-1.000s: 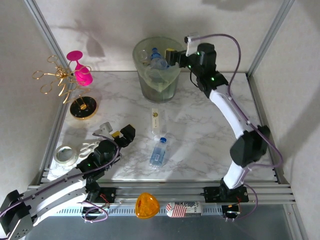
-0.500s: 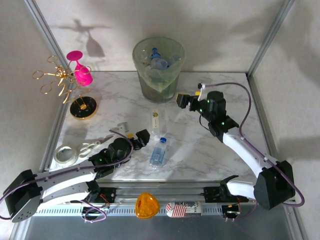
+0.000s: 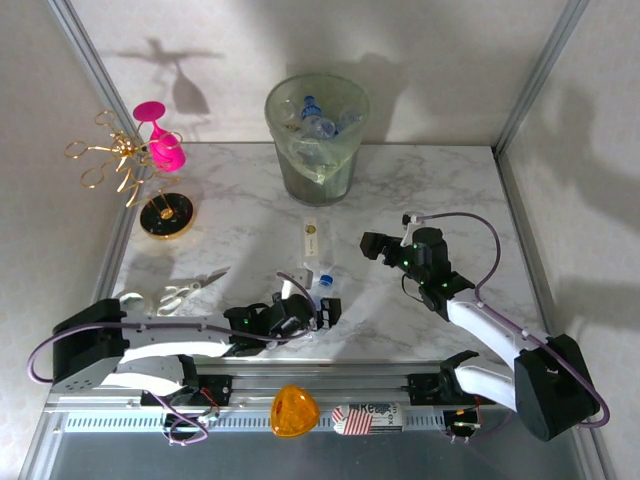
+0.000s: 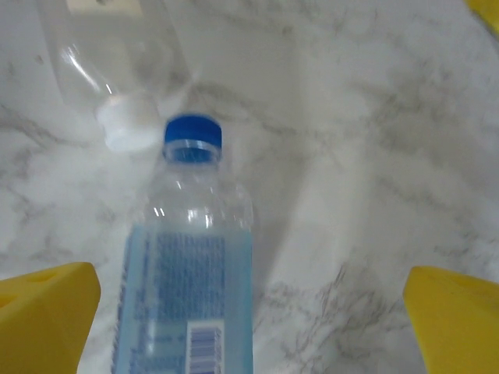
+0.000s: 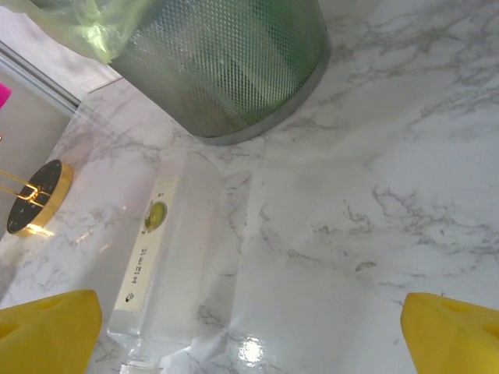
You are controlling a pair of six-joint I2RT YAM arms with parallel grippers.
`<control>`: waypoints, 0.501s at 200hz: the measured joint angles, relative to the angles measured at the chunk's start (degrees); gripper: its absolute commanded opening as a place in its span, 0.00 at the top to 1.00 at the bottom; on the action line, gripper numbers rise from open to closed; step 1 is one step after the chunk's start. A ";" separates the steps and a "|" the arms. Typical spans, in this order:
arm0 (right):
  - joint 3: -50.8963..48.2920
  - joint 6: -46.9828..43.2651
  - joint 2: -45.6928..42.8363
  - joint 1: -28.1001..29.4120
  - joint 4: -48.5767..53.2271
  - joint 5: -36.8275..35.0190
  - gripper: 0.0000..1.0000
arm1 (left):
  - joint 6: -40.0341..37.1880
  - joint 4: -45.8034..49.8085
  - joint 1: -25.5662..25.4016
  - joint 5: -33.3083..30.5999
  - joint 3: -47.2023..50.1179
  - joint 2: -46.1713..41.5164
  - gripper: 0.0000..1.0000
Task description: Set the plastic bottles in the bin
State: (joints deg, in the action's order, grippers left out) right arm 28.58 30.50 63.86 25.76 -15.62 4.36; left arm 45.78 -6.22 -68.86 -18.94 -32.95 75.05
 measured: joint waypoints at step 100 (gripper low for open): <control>-0.04 0.83 -1.20 0.00 -2.34 0.22 0.01 | 4.44 9.05 -3.87 1.07 -6.58 14.58 0.03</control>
State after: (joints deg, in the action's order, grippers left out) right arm 28.53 31.33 62.65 25.76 -17.96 4.58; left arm 50.22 2.83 -72.73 -17.87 -39.53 89.62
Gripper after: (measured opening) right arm 0.987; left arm 0.985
